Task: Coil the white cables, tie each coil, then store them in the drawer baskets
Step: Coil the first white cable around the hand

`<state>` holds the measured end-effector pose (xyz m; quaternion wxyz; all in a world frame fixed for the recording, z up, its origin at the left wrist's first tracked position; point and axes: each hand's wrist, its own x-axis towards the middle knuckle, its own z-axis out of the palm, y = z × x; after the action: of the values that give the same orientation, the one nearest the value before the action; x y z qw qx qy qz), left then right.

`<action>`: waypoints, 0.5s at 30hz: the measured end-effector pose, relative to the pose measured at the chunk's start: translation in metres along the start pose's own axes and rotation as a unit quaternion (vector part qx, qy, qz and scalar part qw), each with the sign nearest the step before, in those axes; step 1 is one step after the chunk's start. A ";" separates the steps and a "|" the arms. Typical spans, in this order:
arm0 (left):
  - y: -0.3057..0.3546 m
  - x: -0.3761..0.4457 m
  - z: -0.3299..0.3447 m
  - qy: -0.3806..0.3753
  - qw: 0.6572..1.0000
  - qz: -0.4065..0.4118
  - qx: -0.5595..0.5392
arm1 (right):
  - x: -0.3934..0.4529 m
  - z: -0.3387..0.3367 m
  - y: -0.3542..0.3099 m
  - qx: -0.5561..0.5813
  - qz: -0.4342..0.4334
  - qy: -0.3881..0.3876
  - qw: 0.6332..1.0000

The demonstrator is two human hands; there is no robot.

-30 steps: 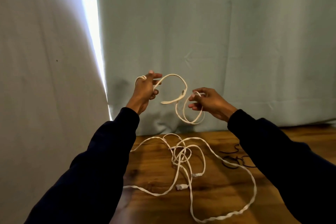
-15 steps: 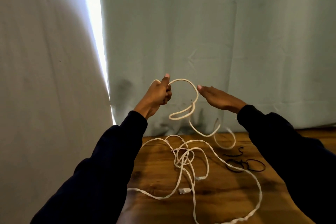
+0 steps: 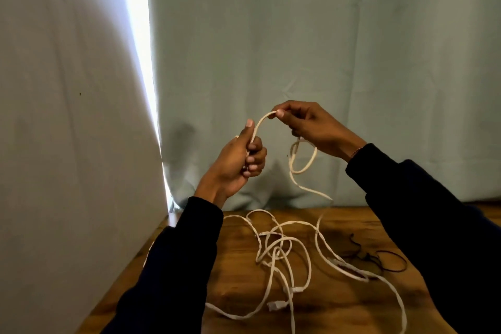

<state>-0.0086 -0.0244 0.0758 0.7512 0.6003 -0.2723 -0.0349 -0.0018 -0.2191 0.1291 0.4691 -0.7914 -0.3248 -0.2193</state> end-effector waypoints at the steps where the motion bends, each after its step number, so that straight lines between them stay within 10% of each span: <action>1: -0.003 -0.001 -0.001 -0.033 0.999 -0.019 -0.030 | 0.003 0.002 0.000 -0.022 -0.029 -0.001 0.999; 8: -0.023 -0.005 0.005 -0.258 0.946 -0.062 -0.187 | 0.013 0.029 0.026 -0.060 -0.110 0.016 0.992; 15: -0.018 -0.014 0.009 -0.240 0.950 -0.009 -0.201 | -0.016 0.059 0.056 -0.060 -0.096 -0.041 0.993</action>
<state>-0.0191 -0.0319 0.0551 0.7682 0.4134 -0.4267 -0.2385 0.0299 -0.1916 0.0575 0.3841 -0.7915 -0.4044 -0.2499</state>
